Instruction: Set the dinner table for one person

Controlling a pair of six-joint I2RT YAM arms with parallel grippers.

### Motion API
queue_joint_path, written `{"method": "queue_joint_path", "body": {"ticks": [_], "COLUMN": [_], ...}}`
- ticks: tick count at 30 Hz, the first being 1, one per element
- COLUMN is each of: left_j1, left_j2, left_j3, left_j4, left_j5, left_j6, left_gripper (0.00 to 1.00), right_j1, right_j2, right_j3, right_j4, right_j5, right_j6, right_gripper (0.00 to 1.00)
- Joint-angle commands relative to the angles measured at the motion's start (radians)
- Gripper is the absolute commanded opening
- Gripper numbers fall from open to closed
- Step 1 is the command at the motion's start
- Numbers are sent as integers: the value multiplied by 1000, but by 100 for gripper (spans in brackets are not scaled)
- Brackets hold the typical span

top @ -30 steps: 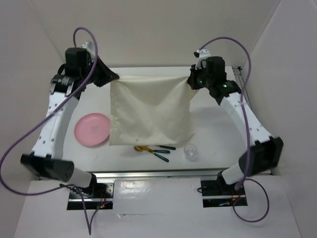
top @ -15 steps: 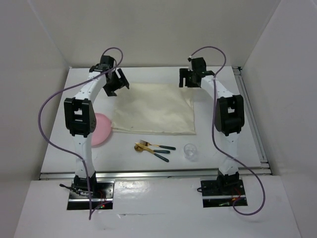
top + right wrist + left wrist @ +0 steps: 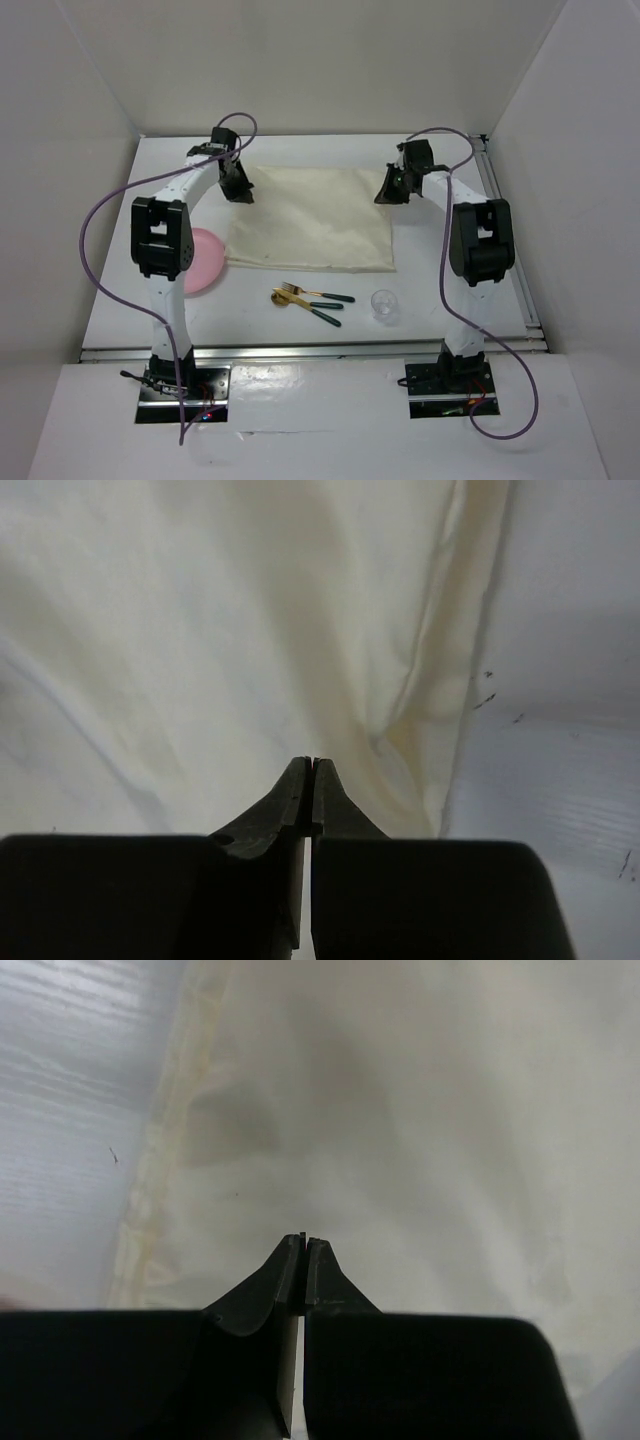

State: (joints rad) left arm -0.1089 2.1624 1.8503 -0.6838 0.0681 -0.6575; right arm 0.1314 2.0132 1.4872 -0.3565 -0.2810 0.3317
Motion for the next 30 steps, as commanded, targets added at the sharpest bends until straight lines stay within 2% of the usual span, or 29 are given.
{"method": "queue_joint_path", "body": {"ticks": [1, 4, 11, 13, 18, 19, 21, 22, 23, 26, 29, 30], "left_j1": [-3, -3, -3, -3, -3, -3, -3, -3, -3, -3, -3, -3], "left_j2": [-16, 22, 28, 16, -25, -26, -39, -53, -53, -53, -41, -41], "left_j3": [-16, -2, -46, -46, -37, -37, -37, -49, -49, -60, -92, -111], "left_j4": [10, -51, -65, -65, -83, -83, -74, -74, -62, -62, -53, -53], "left_j5": [-17, -68, -68, -68, -88, -76, -67, -56, -56, -38, -37, -37], "left_j6": [16, 25, 35, 45, 55, 55, 55, 55, 65, 65, 65, 56], "left_gripper": [0, 0, 0, 0, 0, 0, 0, 0, 0, 2, 2, 2], "right_j1": [-36, -47, -67, -67, -44, -35, -35, -26, -26, -16, -16, -16], "right_j2": [48, 151, 228, 228, 55, 33, -32, -53, -86, -111, -149, -168], "right_j3": [74, 183, 245, 255, 111, 96, 38, 19, -13, -51, -120, -174], "right_j4": [44, -65, -100, -127, -71, -71, -58, -46, -45, -36, -36, -36], "right_j5": [-29, 78, 158, 186, 290, 290, 290, 290, 280, 211, 161, 148], "right_j6": [40, 29, 10, 10, 10, 19, 20, 30, 30, 52, 62, 63], "right_gripper": [0, 0, 0, 0, 0, 3, 23, 45, 49, 55, 55, 67]}}
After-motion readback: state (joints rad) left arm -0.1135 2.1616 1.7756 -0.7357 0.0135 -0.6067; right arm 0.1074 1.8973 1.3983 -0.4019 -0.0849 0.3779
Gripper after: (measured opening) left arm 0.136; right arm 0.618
